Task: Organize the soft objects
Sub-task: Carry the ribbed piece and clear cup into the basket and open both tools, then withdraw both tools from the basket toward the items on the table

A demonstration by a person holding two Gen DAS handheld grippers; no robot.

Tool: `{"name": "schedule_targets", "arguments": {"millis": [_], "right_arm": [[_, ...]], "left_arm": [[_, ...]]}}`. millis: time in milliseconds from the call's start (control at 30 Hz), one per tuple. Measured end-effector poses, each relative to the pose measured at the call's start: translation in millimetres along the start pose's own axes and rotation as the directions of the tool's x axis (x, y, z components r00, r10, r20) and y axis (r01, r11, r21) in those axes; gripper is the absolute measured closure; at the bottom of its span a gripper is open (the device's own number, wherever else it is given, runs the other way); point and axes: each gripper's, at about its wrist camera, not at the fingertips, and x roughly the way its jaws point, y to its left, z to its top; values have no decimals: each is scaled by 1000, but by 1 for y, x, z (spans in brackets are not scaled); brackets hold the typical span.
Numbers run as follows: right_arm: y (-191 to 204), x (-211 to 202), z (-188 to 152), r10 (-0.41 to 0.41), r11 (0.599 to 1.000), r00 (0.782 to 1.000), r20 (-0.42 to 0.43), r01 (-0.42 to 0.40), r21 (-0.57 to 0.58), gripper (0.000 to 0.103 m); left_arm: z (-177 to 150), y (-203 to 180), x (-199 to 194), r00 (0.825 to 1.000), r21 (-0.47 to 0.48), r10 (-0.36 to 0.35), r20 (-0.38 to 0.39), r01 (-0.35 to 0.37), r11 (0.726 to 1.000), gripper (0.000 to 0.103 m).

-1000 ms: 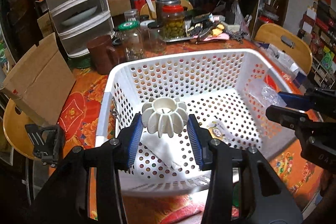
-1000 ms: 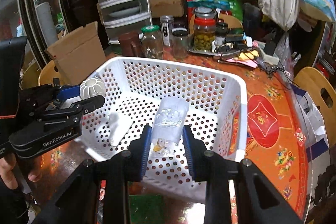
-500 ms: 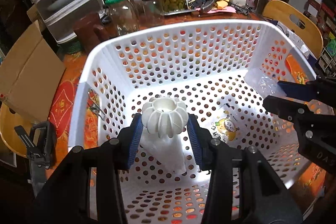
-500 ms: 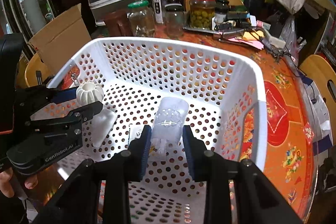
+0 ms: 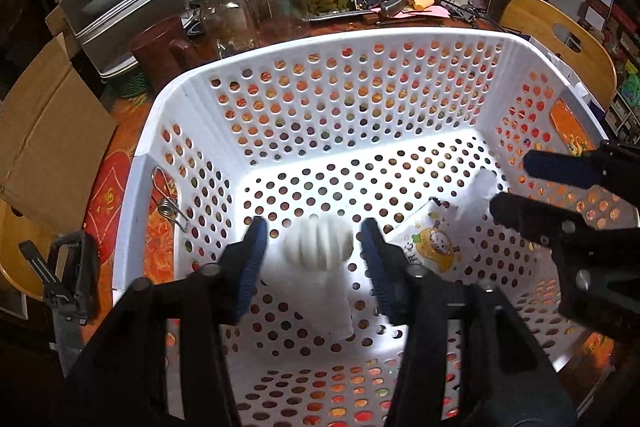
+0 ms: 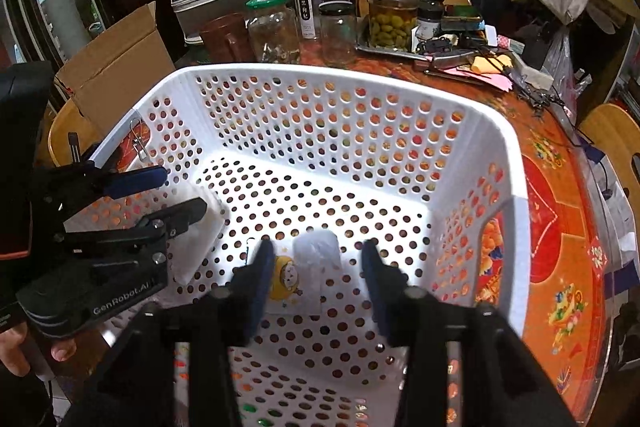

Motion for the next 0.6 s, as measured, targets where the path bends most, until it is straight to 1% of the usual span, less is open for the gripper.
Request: {"name": "schedule_targets", "arguments": {"millis": [33, 67, 100, 133, 167, 200, 233, 267, 300, 367, 433, 533, 567, 600], "right_arm": [[0, -1, 0, 6, 1000, 1000, 4, -6, -1, 52], [1, -4, -1, 9, 1000, 1000, 12, -9, -1, 50], [2, -5, -1, 10, 1000, 1000, 19, -10, -2, 46], [3, -7, -1, 13, 1000, 1000, 26, -13, -4, 40], [4, -10, -1, 24, 1000, 999, 35, -24, -4, 38], [5, -13, -2, 27, 1000, 999, 43, -27, -5, 32], [6, -15, -2, 23, 1000, 999, 48, -23, -7, 25], [8, -19, -3, 23, 1000, 998, 60, -23, -11, 23], [8, -22, -3, 23, 1000, 997, 68, -23, -12, 23], [8, -30, -5, 29, 1000, 996, 86, -28, -9, 22], [8, -36, -6, 26, 1000, 995, 97, -25, -8, 19], [7, -49, -9, 18, 1000, 992, 121, -18, -6, 16], [7, -53, -11, 16, 1000, 992, 128, -16, -5, 16], [6, -57, -13, 13, 1000, 991, 135, -13, -5, 13]], "left_arm": [[0, 1, -1, 1000, -1, -1, 4, 1, 1000, 43], [0, 1, -2, 1000, -4, -2, 9, 2, 1000, 38], [-1, 1, -3, 1000, -5, -5, 12, 5, 1000, 38], [-1, 2, -4, 1000, -8, -8, 16, 8, 1000, 35], [-1, 2, -6, 1000, -10, -10, 20, 10, 1000, 31], [-1, 3, -8, 1000, -12, -10, 26, 10, 1000, 29], [-2, 4, -10, 999, -15, -10, 32, 10, 1000, 25], [-2, 4, -13, 999, -16, -10, 40, 11, 1000, 21], [-2, 5, -17, 999, -19, -10, 50, 11, 1000, 19], [-2, 7, -22, 998, -22, -15, 65, 16, 1000, 13], [-3, 7, -32, 996, -22, -23, 87, 25, 999, 8], [-4, 6, -48, 992, -13, -19, 126, 21, 1000, 0], [-6, 5, -55, 990, -9, -18, 141, 20, 1000, 0], [-7, 5, -60, 988, -5, -17, 151, 18, 1000, 0]]}}
